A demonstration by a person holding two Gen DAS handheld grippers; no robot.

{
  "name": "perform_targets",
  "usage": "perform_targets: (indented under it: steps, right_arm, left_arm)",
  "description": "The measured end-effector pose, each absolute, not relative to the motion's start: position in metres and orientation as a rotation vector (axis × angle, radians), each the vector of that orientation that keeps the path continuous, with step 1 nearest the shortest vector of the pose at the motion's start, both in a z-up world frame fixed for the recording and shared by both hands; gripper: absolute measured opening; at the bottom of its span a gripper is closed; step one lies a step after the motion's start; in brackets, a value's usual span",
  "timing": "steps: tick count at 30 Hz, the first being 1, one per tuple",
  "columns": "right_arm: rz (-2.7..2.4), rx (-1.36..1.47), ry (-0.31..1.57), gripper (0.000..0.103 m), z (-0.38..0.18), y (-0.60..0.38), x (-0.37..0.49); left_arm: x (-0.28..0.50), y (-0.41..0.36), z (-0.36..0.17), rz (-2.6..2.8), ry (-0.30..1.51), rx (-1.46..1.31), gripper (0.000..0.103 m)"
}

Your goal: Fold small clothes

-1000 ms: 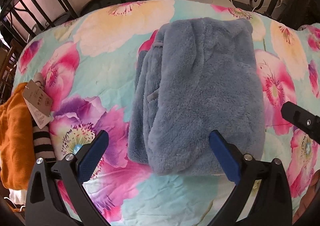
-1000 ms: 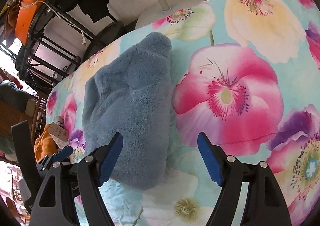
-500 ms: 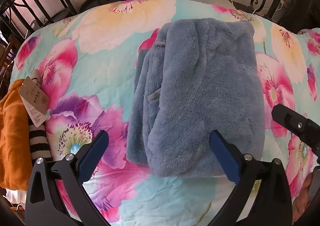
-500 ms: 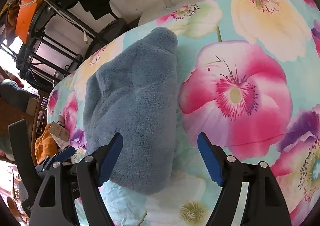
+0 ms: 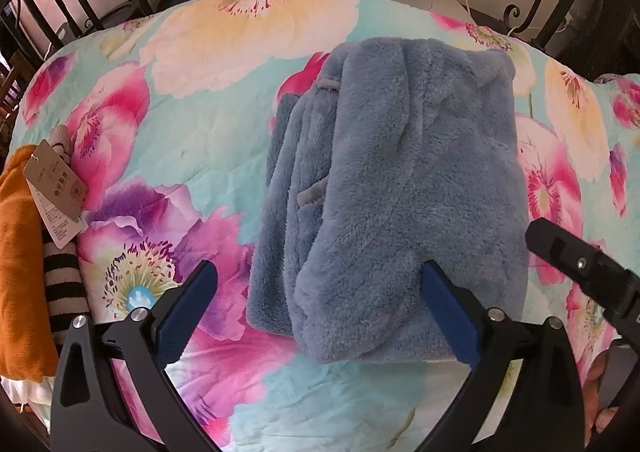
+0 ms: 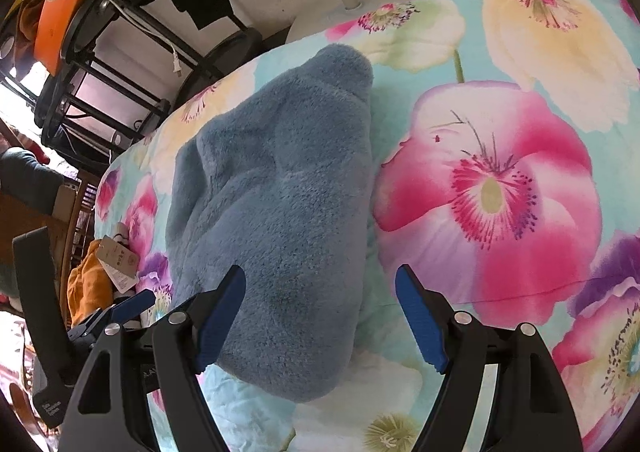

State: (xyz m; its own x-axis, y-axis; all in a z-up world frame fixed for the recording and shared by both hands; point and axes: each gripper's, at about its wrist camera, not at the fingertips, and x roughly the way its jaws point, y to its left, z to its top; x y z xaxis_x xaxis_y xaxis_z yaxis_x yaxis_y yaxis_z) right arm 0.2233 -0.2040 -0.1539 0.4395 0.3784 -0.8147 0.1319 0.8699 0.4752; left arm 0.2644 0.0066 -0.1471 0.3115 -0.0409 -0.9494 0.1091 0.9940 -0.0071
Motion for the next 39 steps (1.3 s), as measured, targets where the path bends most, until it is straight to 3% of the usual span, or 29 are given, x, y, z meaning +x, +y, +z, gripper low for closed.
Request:
perform_targets:
  steps: [8, 13, 22, 34, 39]
  right_arm:
    - [0.152, 0.555, 1.113, 0.079, -0.151, -0.209, 0.223]
    - [0.151, 0.545, 1.153, 0.079, -0.162, -0.205, 0.223]
    - [0.186, 0.672, 1.17, 0.083, -0.181, -0.215, 0.229]
    - [0.254, 0.935, 1.169, 0.086, -0.213, -0.227, 0.243]
    - [0.27, 1.034, 1.155, 0.086, -0.225, -0.232, 0.247]
  left_arm:
    - [0.273, 0.03, -0.131, -0.047, 1.205, -0.008, 0.098]
    - [0.278, 0.045, -0.167, -0.026, 1.353, -0.095, 0.099]
    - [0.287, 0.068, -0.18, -0.1, 1.411, -0.3, 0.099]
    - [0.296, 0.078, -0.207, -0.255, 1.379, -0.559, 0.099]
    - [0.299, 0.074, -0.195, -0.299, 1.32, -0.576, 0.098]
